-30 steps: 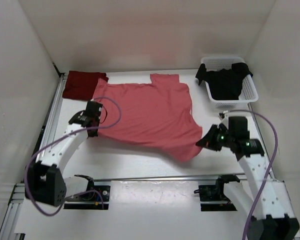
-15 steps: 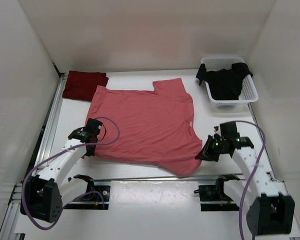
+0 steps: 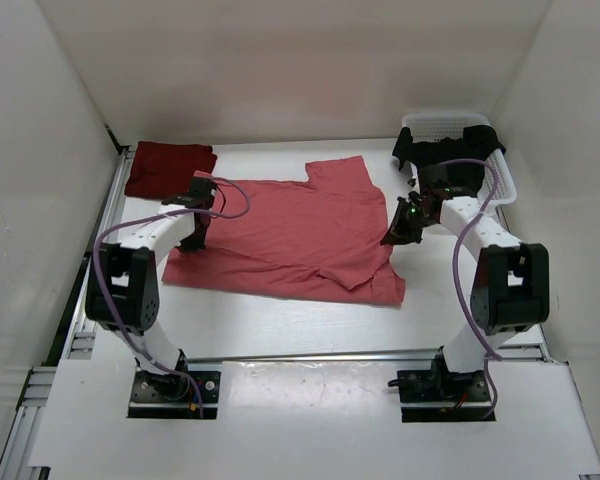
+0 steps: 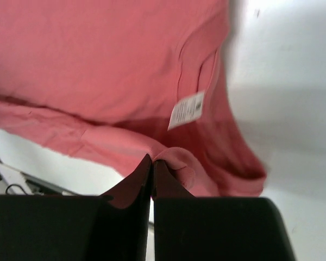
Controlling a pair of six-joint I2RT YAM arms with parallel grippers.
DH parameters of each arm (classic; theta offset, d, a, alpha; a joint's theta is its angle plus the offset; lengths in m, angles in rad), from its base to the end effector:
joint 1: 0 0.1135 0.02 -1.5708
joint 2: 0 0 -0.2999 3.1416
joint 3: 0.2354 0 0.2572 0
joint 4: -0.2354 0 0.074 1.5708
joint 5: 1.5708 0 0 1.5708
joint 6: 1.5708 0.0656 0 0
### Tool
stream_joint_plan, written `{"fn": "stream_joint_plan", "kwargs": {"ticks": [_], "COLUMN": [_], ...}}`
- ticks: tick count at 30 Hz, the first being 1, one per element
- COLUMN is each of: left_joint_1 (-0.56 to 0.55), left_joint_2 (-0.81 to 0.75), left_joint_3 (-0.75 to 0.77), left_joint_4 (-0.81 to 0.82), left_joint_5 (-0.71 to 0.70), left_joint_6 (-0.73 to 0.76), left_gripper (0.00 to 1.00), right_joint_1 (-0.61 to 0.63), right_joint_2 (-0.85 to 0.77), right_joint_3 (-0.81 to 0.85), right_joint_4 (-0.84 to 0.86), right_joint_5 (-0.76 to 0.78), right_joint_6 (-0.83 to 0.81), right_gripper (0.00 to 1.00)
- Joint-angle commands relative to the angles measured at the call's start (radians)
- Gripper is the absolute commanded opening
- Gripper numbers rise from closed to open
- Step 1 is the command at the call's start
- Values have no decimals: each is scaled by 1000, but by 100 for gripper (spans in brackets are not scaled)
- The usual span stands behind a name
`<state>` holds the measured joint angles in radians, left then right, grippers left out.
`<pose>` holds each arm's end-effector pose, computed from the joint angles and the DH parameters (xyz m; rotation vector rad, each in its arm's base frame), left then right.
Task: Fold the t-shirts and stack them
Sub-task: Fold the flattened tshirt in 1/3 of the way
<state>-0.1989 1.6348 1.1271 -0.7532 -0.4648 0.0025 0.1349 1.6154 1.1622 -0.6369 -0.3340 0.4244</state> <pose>0.3267 -0.0359 0.2173 0.1740 2.7254 0.6010 0.3413 0.0680 0.2370 0.2796 2.6926 0.6212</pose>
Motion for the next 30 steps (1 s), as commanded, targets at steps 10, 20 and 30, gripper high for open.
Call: {"fn": "stream_joint_plan", "kwargs": {"ticks": [10, 20, 30], "left_joint_1": [72, 105, 285], "left_joint_2": [92, 169, 10], "left_joint_3": [36, 170, 231], "left_joint_4": [12, 22, -170], "left_joint_5": [-21, -43, 173], "left_joint_6": [-2, -2, -2], "left_gripper": [10, 65, 95], "right_joint_1": [2, 2, 2], "right_joint_2": [225, 287, -113], "right_joint_3": [244, 448, 109], "right_joint_4": [3, -73, -173], "right_joint_5": [27, 50, 149], "right_joint_6": [-49, -105, -76], "right_gripper": [0, 51, 57]}}
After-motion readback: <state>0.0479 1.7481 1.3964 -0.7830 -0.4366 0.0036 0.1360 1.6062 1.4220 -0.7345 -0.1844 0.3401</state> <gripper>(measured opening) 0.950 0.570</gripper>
